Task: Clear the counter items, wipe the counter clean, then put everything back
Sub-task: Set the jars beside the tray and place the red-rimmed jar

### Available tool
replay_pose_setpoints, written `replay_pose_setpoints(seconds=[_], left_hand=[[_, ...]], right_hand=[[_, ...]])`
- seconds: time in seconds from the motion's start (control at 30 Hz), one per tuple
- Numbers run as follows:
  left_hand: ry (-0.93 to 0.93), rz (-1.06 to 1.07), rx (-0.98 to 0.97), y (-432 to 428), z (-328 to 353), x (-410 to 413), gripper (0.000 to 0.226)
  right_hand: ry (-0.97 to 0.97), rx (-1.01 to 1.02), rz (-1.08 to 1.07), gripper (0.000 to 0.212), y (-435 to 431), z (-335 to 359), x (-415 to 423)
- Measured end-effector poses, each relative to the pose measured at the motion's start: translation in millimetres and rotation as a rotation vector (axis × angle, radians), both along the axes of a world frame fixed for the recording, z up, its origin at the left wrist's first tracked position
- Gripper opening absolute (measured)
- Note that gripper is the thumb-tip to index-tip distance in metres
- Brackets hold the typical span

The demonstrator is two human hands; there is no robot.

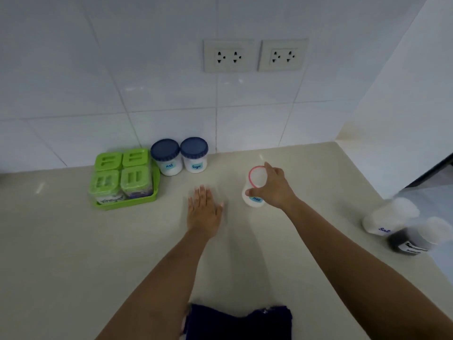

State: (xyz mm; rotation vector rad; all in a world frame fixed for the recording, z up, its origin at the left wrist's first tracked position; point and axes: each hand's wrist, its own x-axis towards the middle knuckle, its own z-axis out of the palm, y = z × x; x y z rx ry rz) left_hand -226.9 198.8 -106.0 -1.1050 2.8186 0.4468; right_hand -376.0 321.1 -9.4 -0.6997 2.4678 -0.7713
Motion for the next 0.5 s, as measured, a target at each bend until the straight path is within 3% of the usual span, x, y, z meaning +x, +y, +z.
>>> replay_pose_setpoints(seconds=[0.5], left_hand=[[0.150,0.072,-0.037,-51.6,-32.4,-17.0,0.073]], right_hand=[[0.091,-0.020,0.169,0.107,-151.5,-23.5,-41.7]])
